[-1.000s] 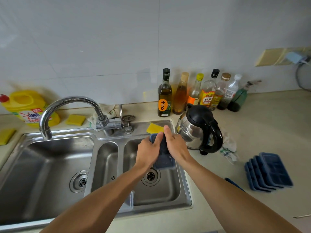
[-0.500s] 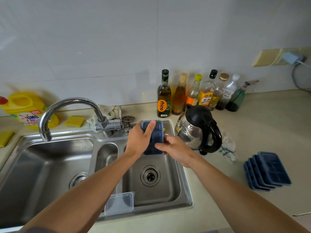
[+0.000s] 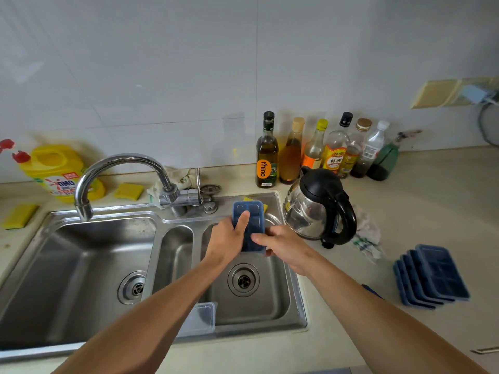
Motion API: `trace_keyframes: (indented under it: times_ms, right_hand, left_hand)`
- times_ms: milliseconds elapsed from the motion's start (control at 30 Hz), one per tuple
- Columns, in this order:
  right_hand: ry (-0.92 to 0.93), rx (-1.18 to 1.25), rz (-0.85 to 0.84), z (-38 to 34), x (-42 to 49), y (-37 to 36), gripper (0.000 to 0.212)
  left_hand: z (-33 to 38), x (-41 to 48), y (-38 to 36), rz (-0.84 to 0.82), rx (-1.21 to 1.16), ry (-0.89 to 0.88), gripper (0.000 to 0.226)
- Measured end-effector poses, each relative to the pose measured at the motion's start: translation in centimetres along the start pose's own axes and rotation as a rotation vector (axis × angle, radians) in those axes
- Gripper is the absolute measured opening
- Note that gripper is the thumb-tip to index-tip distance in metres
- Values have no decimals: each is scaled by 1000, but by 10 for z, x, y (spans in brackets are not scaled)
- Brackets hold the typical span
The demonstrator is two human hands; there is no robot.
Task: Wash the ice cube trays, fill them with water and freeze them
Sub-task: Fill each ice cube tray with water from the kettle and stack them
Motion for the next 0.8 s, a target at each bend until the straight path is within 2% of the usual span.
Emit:
trace_keyframes:
  times_ms: [233, 300, 400, 467, 567, 700, 800]
  right_hand:
    - [-3, -42, -32, 12, -12, 8, 13]
    - [8, -63, 0, 16, -21, 21, 13]
    - [40, -67, 103, 19, -41, 56, 25]
    - [56, -59, 184, 24, -60, 85, 28]
    - [65, -68, 305, 40, -94, 136, 20]
    - [-17, -44, 466, 76, -142, 213, 10]
    - [-104, -75, 558, 108, -176, 263, 8]
  left_hand:
    - [6, -12, -13, -5, 13, -34, 49]
    - [15, -18, -21, 9, -7, -33, 48]
    - [33, -27, -47, -14, -109, -17, 44]
    - [47, -35, -75, -73, -173, 12, 44]
    - [72, -48, -129, -199, -230, 81, 51]
    - [104, -75, -209, -378, -339, 167, 26]
    - [121, -92, -265, -468, -341, 178, 20]
Point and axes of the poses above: each hand's wrist, its own x-axis towards the middle knuckle, its own y-axis out of the back of the hand, z = x × y, the point moved 10 cm from there along x, towards the middle knuckle, and after that the axes turned 11 degrees about -x, right-handed, at the moved point
